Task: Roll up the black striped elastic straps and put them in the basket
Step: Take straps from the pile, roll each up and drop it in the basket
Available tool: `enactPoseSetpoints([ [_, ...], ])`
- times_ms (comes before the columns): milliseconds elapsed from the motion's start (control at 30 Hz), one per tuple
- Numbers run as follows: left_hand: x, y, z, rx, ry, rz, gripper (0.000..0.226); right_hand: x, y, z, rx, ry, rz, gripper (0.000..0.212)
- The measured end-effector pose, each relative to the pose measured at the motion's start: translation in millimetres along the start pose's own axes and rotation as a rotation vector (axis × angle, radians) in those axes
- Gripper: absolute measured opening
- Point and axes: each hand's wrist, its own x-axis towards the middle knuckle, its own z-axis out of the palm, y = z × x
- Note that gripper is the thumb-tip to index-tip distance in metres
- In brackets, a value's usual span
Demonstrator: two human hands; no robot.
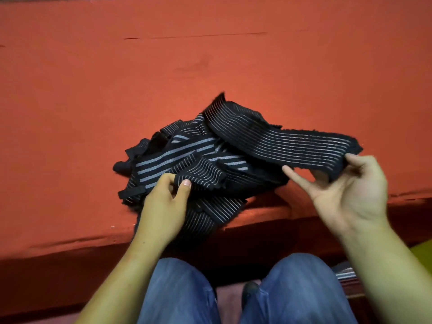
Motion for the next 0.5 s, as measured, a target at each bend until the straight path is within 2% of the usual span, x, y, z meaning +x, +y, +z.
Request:
enactPoseSetpoints([
  [133, -3.0, 8.3, 3.5, 0.044, -0.042, 0.046, 0.014, -10.2, -5.5, 12.3, -0.121, -0.124, 0.048, 0.043],
  [233, -3.9, 15.8, 8.0, 0.038, -0.099, 0.027, 0.016, -15.9, 22.5, 10.7, -0.443, -0.222, 0.124, 0.034],
  [333, -6.1, 25.1, 12.9, 0.015, -0.206, 0.017, 0.018, -15.3, 56.0, 11.9, -0.593, -0.238, 0.185, 0.033],
  [433, -8.1, 26.6, 15.5, 0.036, -0.228, 0.069, 0.025, -5.4, 80.9, 5.3, -0.851, -0.222, 0.138, 0.032],
  [500, -8.5, 26.0, 12.2, -0.003, -0.218, 0.055, 0.034, -0.9, 88.8, -1.1, -1.036, -0.220, 0.111, 0.022],
])
